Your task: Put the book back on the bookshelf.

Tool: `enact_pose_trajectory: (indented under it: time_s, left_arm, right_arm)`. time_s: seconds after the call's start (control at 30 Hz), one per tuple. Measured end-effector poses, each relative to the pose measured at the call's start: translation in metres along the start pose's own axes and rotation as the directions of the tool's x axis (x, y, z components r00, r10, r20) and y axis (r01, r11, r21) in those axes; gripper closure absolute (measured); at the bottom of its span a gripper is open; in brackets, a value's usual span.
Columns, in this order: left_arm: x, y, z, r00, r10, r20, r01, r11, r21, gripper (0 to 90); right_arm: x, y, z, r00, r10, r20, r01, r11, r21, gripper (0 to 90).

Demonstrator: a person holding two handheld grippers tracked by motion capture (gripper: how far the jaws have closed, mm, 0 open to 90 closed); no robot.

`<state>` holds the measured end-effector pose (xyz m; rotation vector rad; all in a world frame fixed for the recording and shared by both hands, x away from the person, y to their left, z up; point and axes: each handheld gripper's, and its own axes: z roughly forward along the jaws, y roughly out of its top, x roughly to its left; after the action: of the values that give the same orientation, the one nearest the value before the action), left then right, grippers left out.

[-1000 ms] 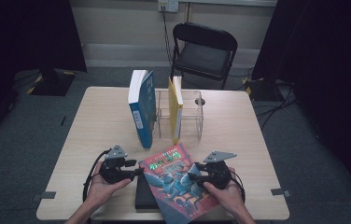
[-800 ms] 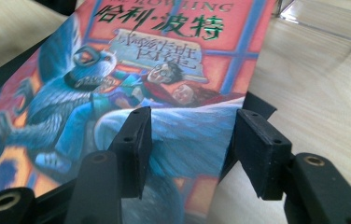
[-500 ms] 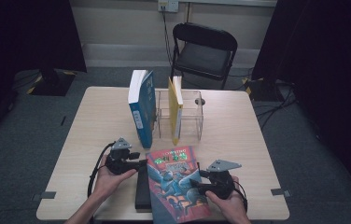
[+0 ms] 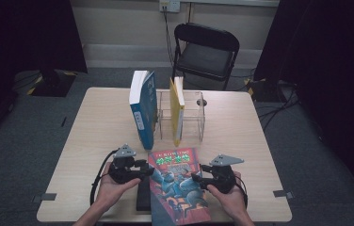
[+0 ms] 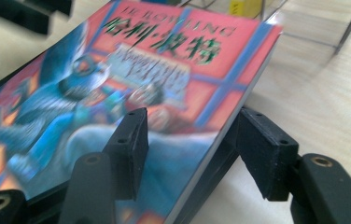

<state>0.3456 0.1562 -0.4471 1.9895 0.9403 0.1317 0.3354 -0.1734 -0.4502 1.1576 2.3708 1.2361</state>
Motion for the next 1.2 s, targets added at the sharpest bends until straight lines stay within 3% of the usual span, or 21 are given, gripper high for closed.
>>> enact_pose_trajectory:
  time_s: [0.03, 0.1, 0.23, 0.4, 0.57, 1.0, 1.17, 1.2]
  left_arm:
    - [-0.001, -0.002, 0.002, 0.9995, -0.007, -0.03, 0.007, 0.9997, 0.022, 47.0]
    - [0.001, -0.004, 0.004, 0.9989, -0.046, -0.006, 0.046, 0.9987, 0.021, 43.9]
    - [0.0, -0.005, 0.009, 0.9996, -0.021, 0.016, 0.02, 0.9991, 0.037, 44.3]
    - [-0.002, -0.004, 0.013, 0.9998, -0.017, -0.011, 0.018, 0.9994, 0.028, 40.2]
    - [0.004, -0.002, 0.015, 0.9999, -0.004, -0.015, 0.004, 1.0, 0.004, 46.0]
    - [0.005, -0.001, 0.019, 0.9994, -0.032, -0.011, 0.031, 0.9995, -0.008, 46.3]
    - [0.006, -0.001, 0.019, 0.9993, -0.038, -0.006, 0.038, 0.9993, -0.007, 44.2]
    - [0.004, -0.001, 0.019, 0.9996, -0.021, -0.02, 0.021, 0.9998, -0.008, 44.2]
  right_arm:
    - [-0.002, 0.002, 0.002, 0.9999, 0.008, 0.01, -0.008, 1.0, -0.003, 42.9]
    - [-0.006, 0.007, 0.006, 0.9995, 0.022, 0.023, -0.022, 1.0, -0.005, 42.1]
    - [-0.009, 0.007, 0.011, 0.999, 0.044, 0.01, -0.044, 0.999, -0.011, 42.2]
    - [-0.009, 0.003, 0.013, 0.9966, 0.081, -0.008, -0.082, 0.996, -0.03, 42.3]
    - [-0.009, 0.004, 0.019, 0.9957, 0.09, -0.022, -0.09, 0.995, -0.038, 37.7]
    - [-0.013, 0.004, 0.026, 0.9873, 0.156, -0.03, -0.157, 0.986, -0.046, 33.1]
    - [-0.012, 0.007, 0.025, 0.9863, 0.164, -0.014, -0.165, 0.986, -0.033, 35.8]
    - [-0.011, 0.008, 0.024, 0.9856, 0.169, -0.006, -0.169, 0.985, -0.034, 39.1]
